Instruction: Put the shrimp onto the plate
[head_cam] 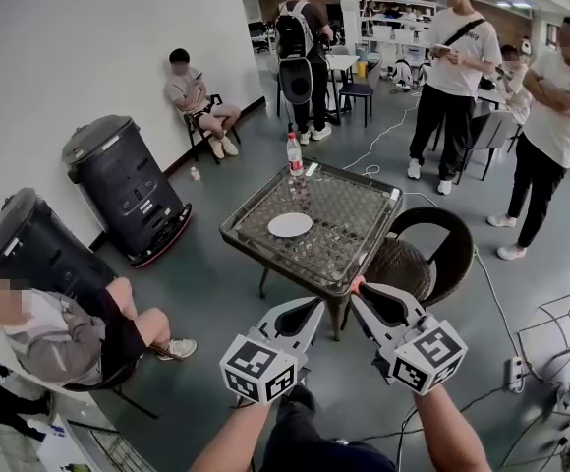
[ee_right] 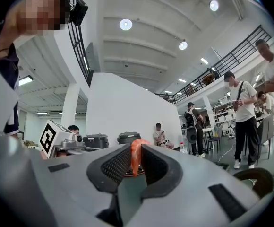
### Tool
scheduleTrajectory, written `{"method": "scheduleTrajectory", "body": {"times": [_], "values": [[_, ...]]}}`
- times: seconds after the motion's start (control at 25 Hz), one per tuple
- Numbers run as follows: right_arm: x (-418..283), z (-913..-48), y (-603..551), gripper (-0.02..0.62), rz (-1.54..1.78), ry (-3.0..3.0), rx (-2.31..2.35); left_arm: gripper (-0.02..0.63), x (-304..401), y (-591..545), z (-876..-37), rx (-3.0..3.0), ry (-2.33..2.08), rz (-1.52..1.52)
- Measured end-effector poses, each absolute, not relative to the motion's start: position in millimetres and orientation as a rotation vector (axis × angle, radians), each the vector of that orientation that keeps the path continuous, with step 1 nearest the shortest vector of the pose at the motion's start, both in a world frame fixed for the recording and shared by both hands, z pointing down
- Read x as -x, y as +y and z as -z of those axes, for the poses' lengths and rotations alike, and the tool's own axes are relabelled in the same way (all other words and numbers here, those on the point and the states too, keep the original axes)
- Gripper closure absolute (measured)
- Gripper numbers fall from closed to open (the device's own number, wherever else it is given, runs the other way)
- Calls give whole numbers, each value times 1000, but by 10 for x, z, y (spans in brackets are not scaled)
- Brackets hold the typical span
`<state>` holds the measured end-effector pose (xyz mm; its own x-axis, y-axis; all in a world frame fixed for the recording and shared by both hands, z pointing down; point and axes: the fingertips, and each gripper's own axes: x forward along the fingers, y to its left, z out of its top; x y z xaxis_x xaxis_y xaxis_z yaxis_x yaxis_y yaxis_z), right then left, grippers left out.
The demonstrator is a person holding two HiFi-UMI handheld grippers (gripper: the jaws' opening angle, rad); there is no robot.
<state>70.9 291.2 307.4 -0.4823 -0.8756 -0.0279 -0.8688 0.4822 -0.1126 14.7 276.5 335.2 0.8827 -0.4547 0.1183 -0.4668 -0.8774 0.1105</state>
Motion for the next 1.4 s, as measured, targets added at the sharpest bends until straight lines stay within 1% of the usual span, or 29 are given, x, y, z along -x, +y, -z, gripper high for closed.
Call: {"method": "scheduleTrajectory", "body": {"times": [0.24,0.92,1.4], "values": [[-704,-3204,2432,528,152,2639,1568,597,-133,2273,-3487,-2900,-712,-128],[-588,-3625,268,528,269,2674,1650,597,-75,147,-3887,-2869,-635,-167],[-505,-3865,-843,528,351,2738,1704,597,52,-897,-4081,-2830,-626,-211]]}}
